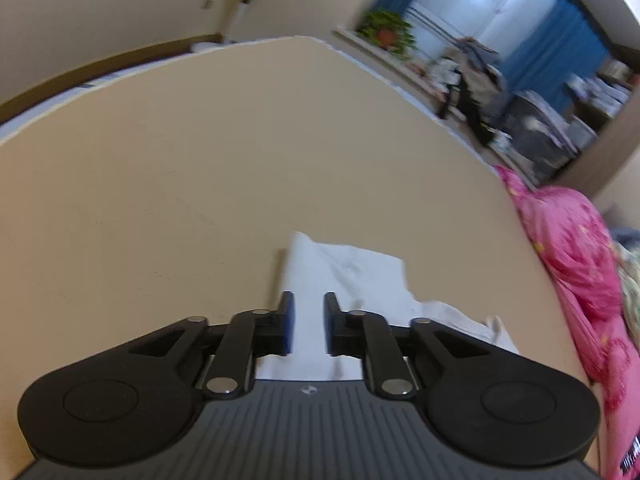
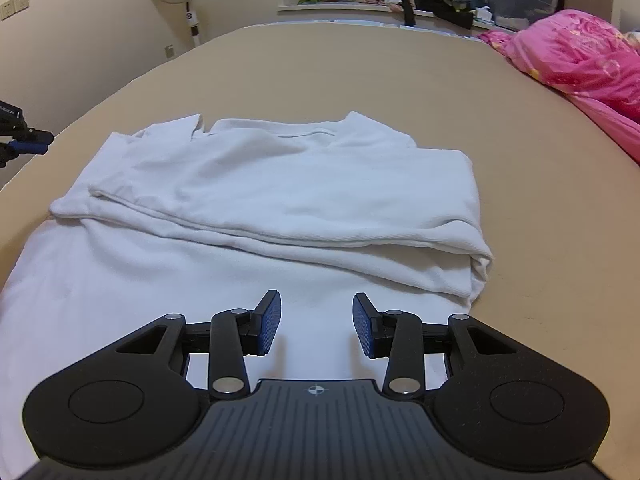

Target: Fold small clothes

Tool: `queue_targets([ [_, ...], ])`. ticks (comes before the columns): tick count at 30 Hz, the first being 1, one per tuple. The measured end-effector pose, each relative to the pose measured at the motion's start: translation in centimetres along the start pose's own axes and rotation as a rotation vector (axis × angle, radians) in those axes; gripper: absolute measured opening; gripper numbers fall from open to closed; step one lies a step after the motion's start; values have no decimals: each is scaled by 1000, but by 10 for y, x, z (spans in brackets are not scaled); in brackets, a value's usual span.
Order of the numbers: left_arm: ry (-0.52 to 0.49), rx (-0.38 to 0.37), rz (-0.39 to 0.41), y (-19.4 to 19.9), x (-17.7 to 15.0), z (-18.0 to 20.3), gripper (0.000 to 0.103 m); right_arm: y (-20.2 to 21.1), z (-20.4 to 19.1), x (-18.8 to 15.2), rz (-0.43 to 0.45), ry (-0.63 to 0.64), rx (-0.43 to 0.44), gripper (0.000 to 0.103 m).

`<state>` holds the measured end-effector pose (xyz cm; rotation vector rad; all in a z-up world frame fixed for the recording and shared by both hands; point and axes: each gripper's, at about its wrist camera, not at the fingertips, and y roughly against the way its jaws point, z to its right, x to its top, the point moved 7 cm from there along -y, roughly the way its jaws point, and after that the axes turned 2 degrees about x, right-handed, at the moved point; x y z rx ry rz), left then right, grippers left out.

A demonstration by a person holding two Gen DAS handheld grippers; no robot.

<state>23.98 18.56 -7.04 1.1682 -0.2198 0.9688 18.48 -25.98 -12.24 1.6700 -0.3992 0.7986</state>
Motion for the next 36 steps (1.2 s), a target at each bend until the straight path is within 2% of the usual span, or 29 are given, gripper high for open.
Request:
queue_targets([
  [4, 4, -93, -107, -33, -19, 21, 27, 0, 3, -1, -4, -18, -7, 41],
  [8, -8, -28, -181, -67, -39, 15, 27, 1, 6, -1, -2, -33, -7, 42],
  [11, -14, -55, -228, -82, -52, 18, 26, 0, 11, -2, -5, -52, -9, 42],
  [13, -69, -40, -215, -83, -54, 21, 8, -1, 14, -2, -8, -63, -14, 42],
  [14, -88, -19, -197, -78, -52, 22, 7, -2, 15, -2, -9, -66, -16, 42],
  [18, -109, 22, -48, -30, -22, 25, 6, -3, 17, -1, -13, -67, -20, 41],
  [23, -192, 181, -31, -20, -24, 14, 10, -6, 17, 0, -28, -63, -37, 42],
  [24, -199, 186, -12, -20, -23, 15, 11, -6, 18, -1, -32, -68, -41, 42],
  [26, -210, 146, 12, -20, -24, 24, 11, -7, 20, 0, -36, -79, -50, 42],
  [29, -217, 101, -20, -33, -32, 33, 12, -6, 22, 0, -22, -84, -64, 42],
  [31, -210, 112, -146, -57, -50, 27, 20, -2, 26, 5, 9, -98, -74, 42],
  [32, -192, 128, -216, -69, -61, 20, 19, 1, 30, 8, 31, -109, -78, 42],
  [34, -173, 122, -202, -71, -63, 20, 19, 5, 39, 16, 76, -132, -97, 42],
  [36, -223, 133, -190, -70, -63, 29, 24, 7, 54, 25, 123, -176, -126, 42],
])
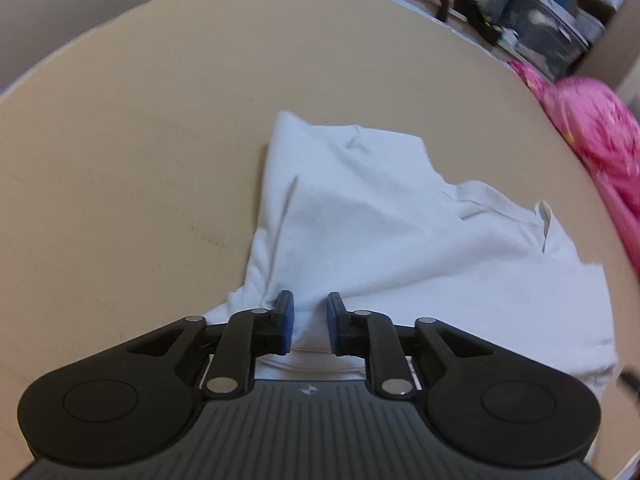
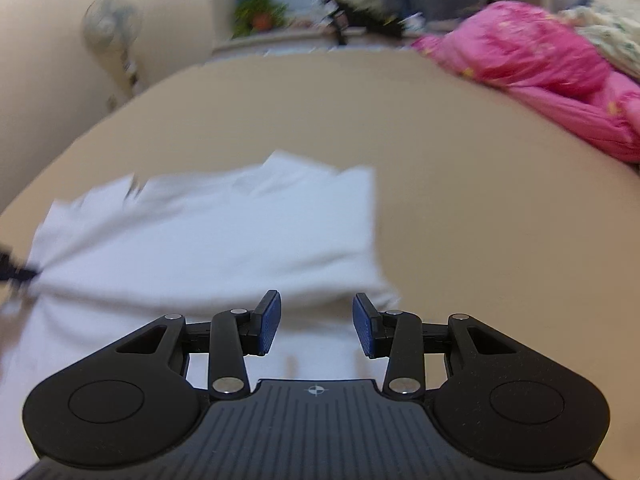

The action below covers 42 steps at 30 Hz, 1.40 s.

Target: Fold small clothes

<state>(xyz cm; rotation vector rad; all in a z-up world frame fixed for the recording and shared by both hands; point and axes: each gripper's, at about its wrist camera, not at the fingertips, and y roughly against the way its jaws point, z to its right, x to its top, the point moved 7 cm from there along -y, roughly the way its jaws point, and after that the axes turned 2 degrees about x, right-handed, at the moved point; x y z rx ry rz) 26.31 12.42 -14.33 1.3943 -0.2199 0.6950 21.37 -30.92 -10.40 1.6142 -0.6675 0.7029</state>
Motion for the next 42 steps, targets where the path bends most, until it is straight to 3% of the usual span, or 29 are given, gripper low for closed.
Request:
queue_targets([
  [5, -45, 13, 9, -5, -3, 4, 24, -20, 37, 17, 22, -151, 4, 42],
  [7, -42, 10, 7, -6, -3, 5, 24, -37, 44, 10, -49, -165, 24, 40],
  [9, -25, 1, 4, -2, -4, 4, 24, -56, 59, -11, -209, -174, -35, 44],
  [10, -13, -4, 6, 3, -3, -1, 25, -56, 66, -15, -224, -229, -20, 44],
  [12, -2, -14, 27, 21, 5, -13, 27, -47, 70, -8, -203, -274, -11, 44],
  [15, 11, -26, 75, 33, 16, -15, 30, -32, 60, 7, -100, -177, -50, 43],
  [18, 34, -38, 58, 27, 17, -17, 30, -33, 45, 19, -23, -133, 9, 42],
  [21, 55, -21, -8, 7, 6, -25, 29, -55, 50, 5, -124, -110, -70, 42],
  [22, 47, -19, 1, 8, 6, -24, 29, -62, 57, -1, -161, -126, -94, 53],
  [24, 6, -2, 18, 18, 8, -18, 31, -62, 66, -1, -160, -211, -91, 54],
  [27, -29, -36, 73, 43, 13, -7, 35, -33, 54, 12, -72, -163, -138, 53],
  [33, -89, -82, 205, 116, 14, 7, 35, 53, 18, 27, 84, -76, -59, 52],
  [37, -175, -110, 232, 160, -20, 13, 39, 105, -7, 15, 110, -71, 13, 53],
  [39, -196, -123, 228, 173, -41, 9, 45, 131, -9, 2, 97, -81, 32, 53],
  [42, -230, -118, 227, 187, -75, -3, 45, 159, -8, -21, 77, -111, 45, 53],
])
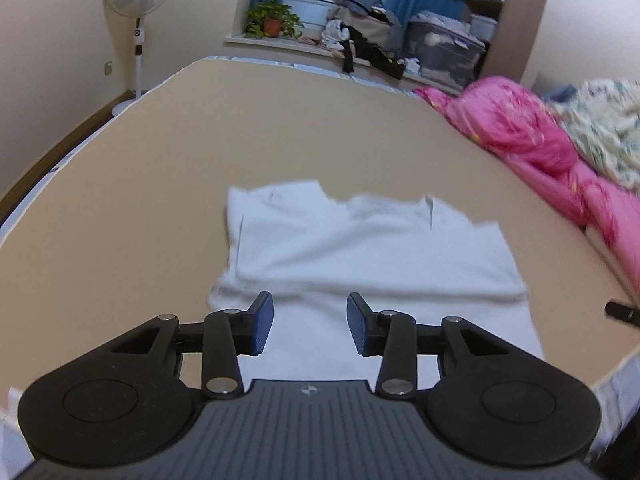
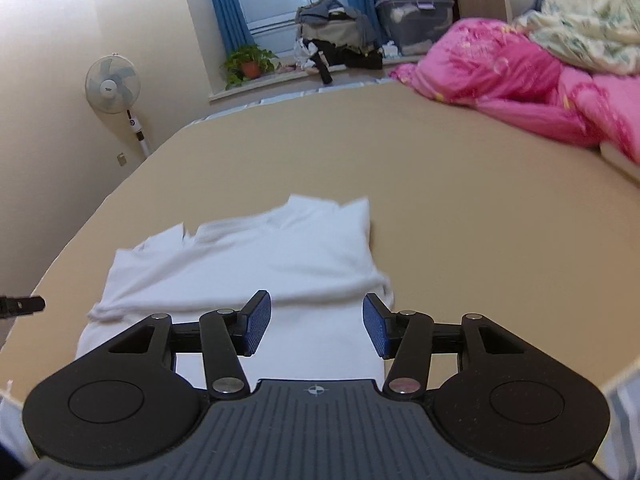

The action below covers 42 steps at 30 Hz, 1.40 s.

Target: Fold small clothes

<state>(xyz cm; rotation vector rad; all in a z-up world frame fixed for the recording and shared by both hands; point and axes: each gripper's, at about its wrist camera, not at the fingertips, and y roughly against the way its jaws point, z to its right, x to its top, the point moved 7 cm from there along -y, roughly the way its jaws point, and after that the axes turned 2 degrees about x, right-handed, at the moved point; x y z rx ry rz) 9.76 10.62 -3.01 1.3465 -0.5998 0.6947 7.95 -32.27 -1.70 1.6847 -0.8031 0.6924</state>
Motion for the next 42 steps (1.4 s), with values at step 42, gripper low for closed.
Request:
queue_targets([
  [42, 68, 21, -529, -5, -172, -80, 17, -23, 57, -158, -543, -138, -83, 51],
])
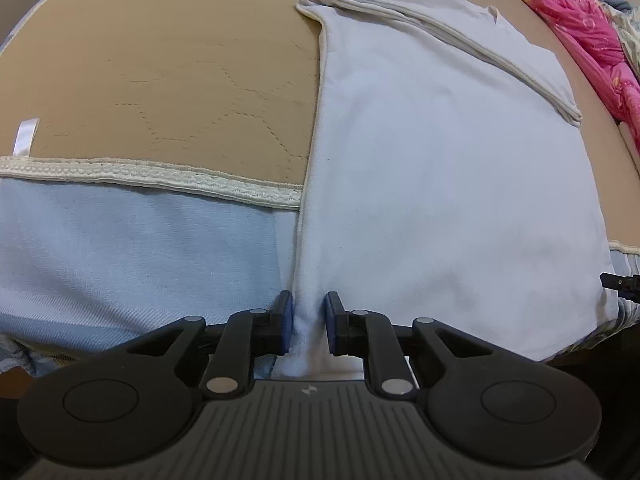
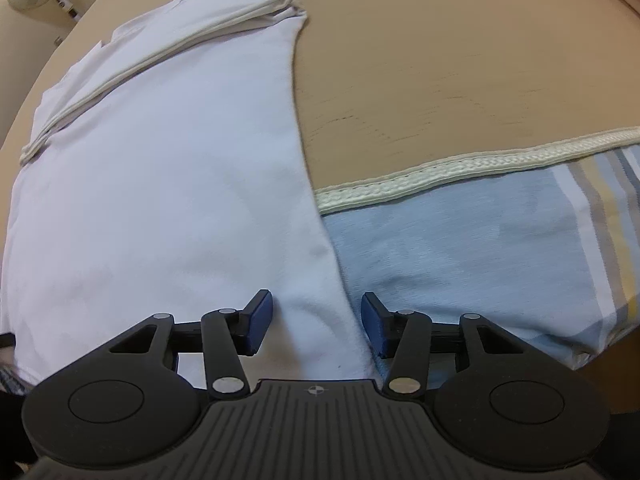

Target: Fold small clothes

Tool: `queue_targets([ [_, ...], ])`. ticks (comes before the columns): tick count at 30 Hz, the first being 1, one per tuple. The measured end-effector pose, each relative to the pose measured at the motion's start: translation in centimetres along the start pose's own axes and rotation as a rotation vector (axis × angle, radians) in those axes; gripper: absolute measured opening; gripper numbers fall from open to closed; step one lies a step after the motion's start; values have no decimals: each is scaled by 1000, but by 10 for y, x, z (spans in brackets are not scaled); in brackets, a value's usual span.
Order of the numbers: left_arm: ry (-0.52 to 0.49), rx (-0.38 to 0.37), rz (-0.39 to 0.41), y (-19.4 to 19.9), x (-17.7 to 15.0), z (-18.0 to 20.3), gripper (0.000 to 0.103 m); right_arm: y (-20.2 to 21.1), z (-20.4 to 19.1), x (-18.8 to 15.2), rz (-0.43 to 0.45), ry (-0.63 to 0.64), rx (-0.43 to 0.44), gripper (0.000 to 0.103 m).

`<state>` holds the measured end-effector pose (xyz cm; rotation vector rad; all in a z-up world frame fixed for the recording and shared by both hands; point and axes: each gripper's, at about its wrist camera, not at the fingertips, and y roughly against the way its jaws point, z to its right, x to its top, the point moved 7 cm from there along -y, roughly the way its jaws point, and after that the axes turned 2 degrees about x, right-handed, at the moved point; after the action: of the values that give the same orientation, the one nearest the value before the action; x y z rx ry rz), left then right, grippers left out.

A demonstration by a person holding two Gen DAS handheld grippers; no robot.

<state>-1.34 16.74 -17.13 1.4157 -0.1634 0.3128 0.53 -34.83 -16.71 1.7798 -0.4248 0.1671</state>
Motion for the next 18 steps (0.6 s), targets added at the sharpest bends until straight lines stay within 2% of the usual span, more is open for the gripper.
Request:
queue_targets([
  [2, -6, 4, -1, 0, 0, -1, 17, 0, -3, 0, -3, 17, 0, 49],
  [5, -17, 12, 5, 1, 0, 0, 18, 0, -6, 1, -5, 26, 13, 40],
  [8, -25, 14, 13, 2, -1, 2, 13, 3, -8, -1, -3, 25, 33, 22],
  [9, -27, 12, 17, 3, -2, 3, 9, 5, -9, -2, -2, 23, 39, 11],
  [10, -30, 9, 21, 5, -2, 5, 6, 6, -10, -2, 0, 21, 51, 6],
  [14, -57, 0, 72, 15, -1, 12, 4, 19, -16, 4, 60, 21, 107, 5],
  [18, -58, -71, 175, 44, 3, 23, 4, 51, -25, 19, 205, 10, 229, 4],
])
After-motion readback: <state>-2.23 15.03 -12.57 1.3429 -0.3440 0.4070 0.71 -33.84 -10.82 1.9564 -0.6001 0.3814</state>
